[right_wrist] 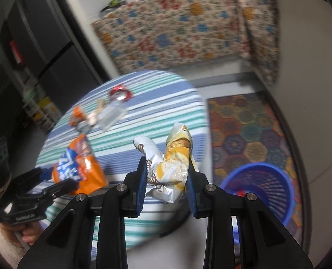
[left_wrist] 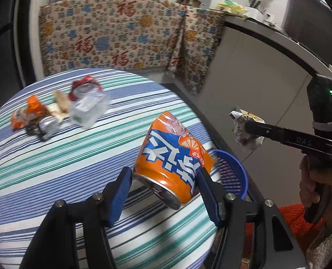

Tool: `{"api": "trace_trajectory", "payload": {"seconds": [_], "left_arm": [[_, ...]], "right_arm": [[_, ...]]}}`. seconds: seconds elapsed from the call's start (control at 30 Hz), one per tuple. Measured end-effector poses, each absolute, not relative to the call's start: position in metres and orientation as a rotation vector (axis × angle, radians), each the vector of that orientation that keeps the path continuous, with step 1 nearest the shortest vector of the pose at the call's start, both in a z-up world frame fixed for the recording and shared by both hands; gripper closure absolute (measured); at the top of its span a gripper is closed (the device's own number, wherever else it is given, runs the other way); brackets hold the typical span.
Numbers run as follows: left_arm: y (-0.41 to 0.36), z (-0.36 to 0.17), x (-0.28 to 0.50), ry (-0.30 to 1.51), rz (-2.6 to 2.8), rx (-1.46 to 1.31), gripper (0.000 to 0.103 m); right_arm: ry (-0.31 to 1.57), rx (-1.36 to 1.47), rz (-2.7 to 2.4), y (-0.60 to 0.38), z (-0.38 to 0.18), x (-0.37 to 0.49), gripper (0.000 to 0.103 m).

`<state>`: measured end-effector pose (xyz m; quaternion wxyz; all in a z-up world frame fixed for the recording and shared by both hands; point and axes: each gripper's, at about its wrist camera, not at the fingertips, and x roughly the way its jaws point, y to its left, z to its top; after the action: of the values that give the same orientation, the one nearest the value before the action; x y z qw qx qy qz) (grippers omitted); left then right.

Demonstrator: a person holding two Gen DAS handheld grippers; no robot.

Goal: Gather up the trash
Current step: 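Carry the chip bag and white wrapper over the blue wastebasket with both tools, then open both tools to drop the chip bag and wrapper into the wastebasket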

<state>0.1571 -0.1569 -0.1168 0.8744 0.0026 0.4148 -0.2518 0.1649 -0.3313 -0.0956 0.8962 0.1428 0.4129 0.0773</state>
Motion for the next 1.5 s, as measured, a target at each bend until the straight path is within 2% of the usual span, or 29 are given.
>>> {"api": "trace_trajectory", "payload": {"seconds": [0.33,0.6,1.03,1.5], "left_arm": [[-0.274,-0.128,0.160,0.898,-0.655,0.055,0.042],[-0.345,-0.162,0.175,0.942,-0.677,0.110,0.042],[-0.393,-0.222,0.192,1.009,-0.660,0.177,0.042],[-0.418,-0.253,0.199,1.037,-0.681,0.224,0.042]], "right_arm": [[0.951,0.328,-0.020,-0.430,-0.117,0.158,0.072],[0.985,0.413,-0.104,-0.487,-0.153,0.153,0.072],[1.038,0.459,-0.145,-0.523,-0.177,0.153,0.072],[1.031,0.518,-0.146,-0.529,-0.180,0.162,0.070]]}}
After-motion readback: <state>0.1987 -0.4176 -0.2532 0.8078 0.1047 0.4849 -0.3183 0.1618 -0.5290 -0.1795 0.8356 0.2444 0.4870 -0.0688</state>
